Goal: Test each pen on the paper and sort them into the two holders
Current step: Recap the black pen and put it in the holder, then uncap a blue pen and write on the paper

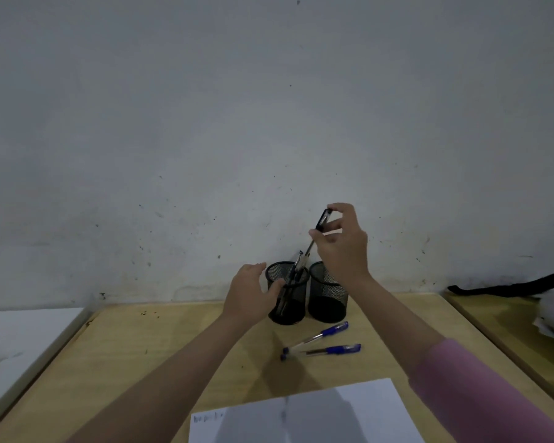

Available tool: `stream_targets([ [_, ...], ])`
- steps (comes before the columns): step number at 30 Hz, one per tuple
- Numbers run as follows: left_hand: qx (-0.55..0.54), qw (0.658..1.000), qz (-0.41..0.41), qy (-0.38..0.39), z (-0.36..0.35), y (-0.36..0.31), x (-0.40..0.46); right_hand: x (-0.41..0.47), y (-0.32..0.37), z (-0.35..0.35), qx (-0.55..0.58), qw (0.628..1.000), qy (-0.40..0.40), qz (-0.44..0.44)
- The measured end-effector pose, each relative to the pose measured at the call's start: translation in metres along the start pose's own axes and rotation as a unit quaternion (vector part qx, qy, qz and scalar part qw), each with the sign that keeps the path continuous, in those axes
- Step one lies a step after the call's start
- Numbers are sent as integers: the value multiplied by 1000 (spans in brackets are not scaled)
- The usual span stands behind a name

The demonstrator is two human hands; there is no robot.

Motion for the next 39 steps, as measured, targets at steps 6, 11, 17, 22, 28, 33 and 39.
stream_targets([
  [6, 10, 1000, 4, 10, -25, 6, 15, -15, -44, -24, -68, 997, 41, -24],
  [11, -24, 999, 41, 10, -28, 15, 15, -27, -63, -29, -94, 990, 73, -70],
  [17, -32, 998, 50, 17, -20, 11, 11, -31, -59, -16, -124, 989, 70, -44],
  [22, -4, 998, 35, 60, -9, 24, -15, -45, -46, -1, -132, 968, 211, -35],
  [28, 62, 983, 61, 162, 20, 64, -53, -72, -46, 14, -211, 881, 422, -37],
  [33, 130, 971, 71, 186, 54, 100, -81, -90, -50, 28, -282, 847, 448, -51],
  [39, 198, 964, 30, 172, 75, 123, -110, -107, -47, 27, -370, 787, 492, -40],
])
Point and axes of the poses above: each hand's wrist, its own x-axis towards the middle knuckle, its own z-axis out of the back of the hand, y = z × x, the point moved 1 cm from there along x, towards the middle knuckle, and after that the axes turned 6 degrees about z, right-handed, at the moved point
